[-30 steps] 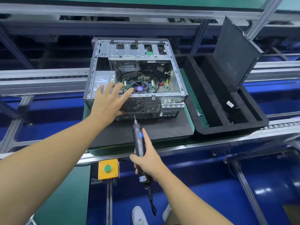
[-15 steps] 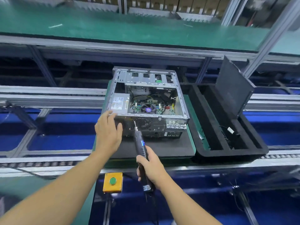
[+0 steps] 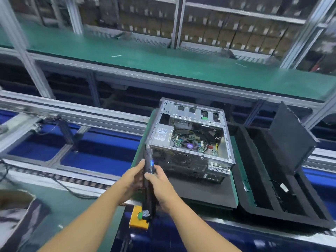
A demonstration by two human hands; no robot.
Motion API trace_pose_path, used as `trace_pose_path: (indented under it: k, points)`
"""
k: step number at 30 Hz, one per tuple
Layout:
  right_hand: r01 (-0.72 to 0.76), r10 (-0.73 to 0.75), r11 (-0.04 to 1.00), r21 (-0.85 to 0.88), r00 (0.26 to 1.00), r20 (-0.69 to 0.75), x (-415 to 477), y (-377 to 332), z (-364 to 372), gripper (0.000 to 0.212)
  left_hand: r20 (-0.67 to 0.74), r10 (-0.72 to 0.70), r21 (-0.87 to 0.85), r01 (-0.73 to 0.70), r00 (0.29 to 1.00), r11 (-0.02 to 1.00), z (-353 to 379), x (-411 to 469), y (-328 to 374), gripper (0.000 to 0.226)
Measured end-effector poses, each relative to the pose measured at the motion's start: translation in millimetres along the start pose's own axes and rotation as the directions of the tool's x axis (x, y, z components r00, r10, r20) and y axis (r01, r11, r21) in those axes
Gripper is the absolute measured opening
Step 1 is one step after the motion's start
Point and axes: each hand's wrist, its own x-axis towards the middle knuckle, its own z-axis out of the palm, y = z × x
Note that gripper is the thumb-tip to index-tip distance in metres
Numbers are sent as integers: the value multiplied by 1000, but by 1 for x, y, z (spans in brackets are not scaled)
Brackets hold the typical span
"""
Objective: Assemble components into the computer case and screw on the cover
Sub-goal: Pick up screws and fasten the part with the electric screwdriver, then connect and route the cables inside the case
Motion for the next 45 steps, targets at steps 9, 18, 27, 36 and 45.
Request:
trace_pose_path:
  k: [9,18,27,36,45]
  points:
    - [-150,231,948,-280,930,286,44,50,97,30,-316,-18,-137,-27,949,990,-109,-63,-37,36]
    - [-280,449,824,-493,853,267,62,127,159,34,-627,-148,-41,157,765,987,-153,-80,-96,23]
    - [-223,482,734,-641,836,262,68,169,177,17,-756,-48,178,274,653,945,-169,-72,-120,38]
    - [-160,568,620,-768,767,298,70,151,182,32,-784,-154,167,444,601,881,-180,-79,-124,40]
    - [-195,482,731,-654,826,292,81,80,145,34,-775,-49,104,204,630,974,-162,-75,-70,26]
